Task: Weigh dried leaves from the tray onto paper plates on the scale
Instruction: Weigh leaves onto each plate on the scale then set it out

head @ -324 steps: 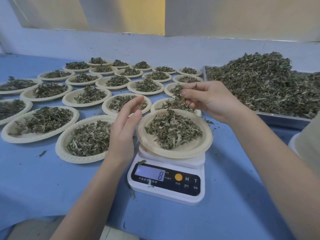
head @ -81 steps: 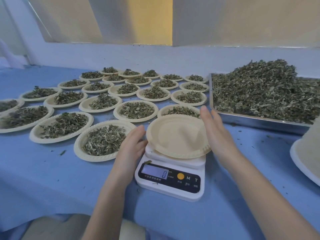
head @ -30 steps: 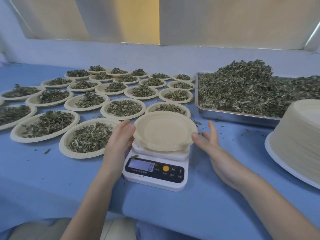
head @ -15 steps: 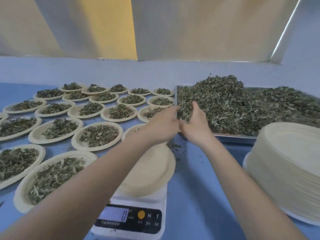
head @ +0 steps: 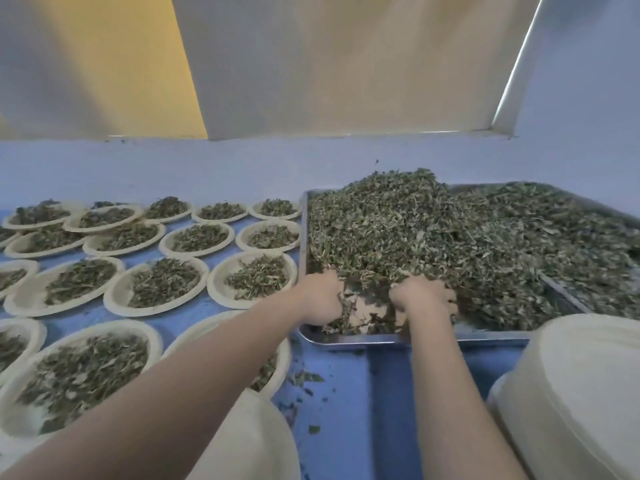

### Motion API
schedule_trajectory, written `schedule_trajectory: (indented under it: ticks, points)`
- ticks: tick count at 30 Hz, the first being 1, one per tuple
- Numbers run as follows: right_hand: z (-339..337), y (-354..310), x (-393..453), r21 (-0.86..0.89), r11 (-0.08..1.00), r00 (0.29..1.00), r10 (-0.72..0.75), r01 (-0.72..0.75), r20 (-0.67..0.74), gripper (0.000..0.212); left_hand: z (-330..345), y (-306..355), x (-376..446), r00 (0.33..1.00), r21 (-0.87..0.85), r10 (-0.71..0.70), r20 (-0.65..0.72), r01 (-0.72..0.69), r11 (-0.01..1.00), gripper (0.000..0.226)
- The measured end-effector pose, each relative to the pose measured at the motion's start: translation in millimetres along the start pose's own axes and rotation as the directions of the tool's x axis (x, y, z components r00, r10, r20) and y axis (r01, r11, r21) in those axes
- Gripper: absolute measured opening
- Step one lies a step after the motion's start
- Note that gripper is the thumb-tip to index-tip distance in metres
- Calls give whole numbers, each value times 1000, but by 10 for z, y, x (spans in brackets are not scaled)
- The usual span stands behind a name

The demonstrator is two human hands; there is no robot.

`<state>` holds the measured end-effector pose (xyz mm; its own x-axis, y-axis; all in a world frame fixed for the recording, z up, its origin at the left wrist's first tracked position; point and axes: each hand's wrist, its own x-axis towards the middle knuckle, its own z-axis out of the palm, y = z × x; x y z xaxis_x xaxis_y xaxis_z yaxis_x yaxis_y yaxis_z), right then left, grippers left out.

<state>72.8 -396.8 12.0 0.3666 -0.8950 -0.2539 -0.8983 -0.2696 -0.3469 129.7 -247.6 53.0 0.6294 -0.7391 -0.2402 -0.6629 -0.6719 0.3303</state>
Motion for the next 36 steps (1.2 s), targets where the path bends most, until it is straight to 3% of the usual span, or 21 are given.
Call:
schedule_trajectory:
  ticks: [3, 5, 7, 9, 11, 13, 16, 18, 21, 24, 30, 33, 36]
  points:
    - [109, -155, -65, 11, 934, 927, -356, 357, 116, 46, 19, 12, 89, 1000, -23, -19, 23, 20, 1000, 50]
    - [42, -208, -72, 83, 902, 902, -428, 423, 61, 38, 9, 20, 112, 999, -78, -25, 42, 29, 997, 48]
    - [-5, -191, -61, 32, 901, 901, -433, 433, -8, 40, -21, 20, 98, 998, -150, -38, 55, 46, 988, 46]
    - [23, -158, -108, -65, 847, 847, -518, 527, 121, 45, -51, 24, 72, 998, -191, -55, 44, 62, 980, 48]
    - [63, -102, -228, -42, 795, 774, -576, 605, 263, 48, -70, 37, 65, 998, -195, -62, 21, 65, 979, 50]
    - [60, -23, -287, 24, 794, 772, -596, 607, 222, 49, -93, 49, 57, 999, -194, -54, 4, 54, 980, 51]
    - [29, 50, -392, -86, 897, 901, -433, 434, 30, 57, -112, 100, 33, 997, -177, -71, 22, 74, 981, 46]
    - [77, 13, -540, -204, 914, 936, -349, 351, 48, 63, -80, 155, 15, 995, -174, -80, 61, 90, 981, 37]
    - [179, -137, -743, -167, 895, 910, -406, 414, 83, 50, 0, 207, 37, 992, -218, -116, 52, 125, 968, 32]
    - [218, -229, -804, -131, 880, 889, -445, 456, 104, 45, 41, 174, 50, 969, -441, -241, 56, 241, 865, 34]
    - [226, -364, -792, 1, 884, 878, -465, 468, 110, 38, -31, 112, -31, 907, -787, -366, 208, 377, 488, 26]
    - [155, -434, -769, 151, 906, 910, -408, 395, 71, 43, -111, 123, -61, 915, -856, -351, 197, 335, 394, 30]
    - [13, -534, -766, 220, 885, 906, -424, 410, 17, 39, -277, 158, -158, 927, -893, -349, 140, 270, 360, 25]
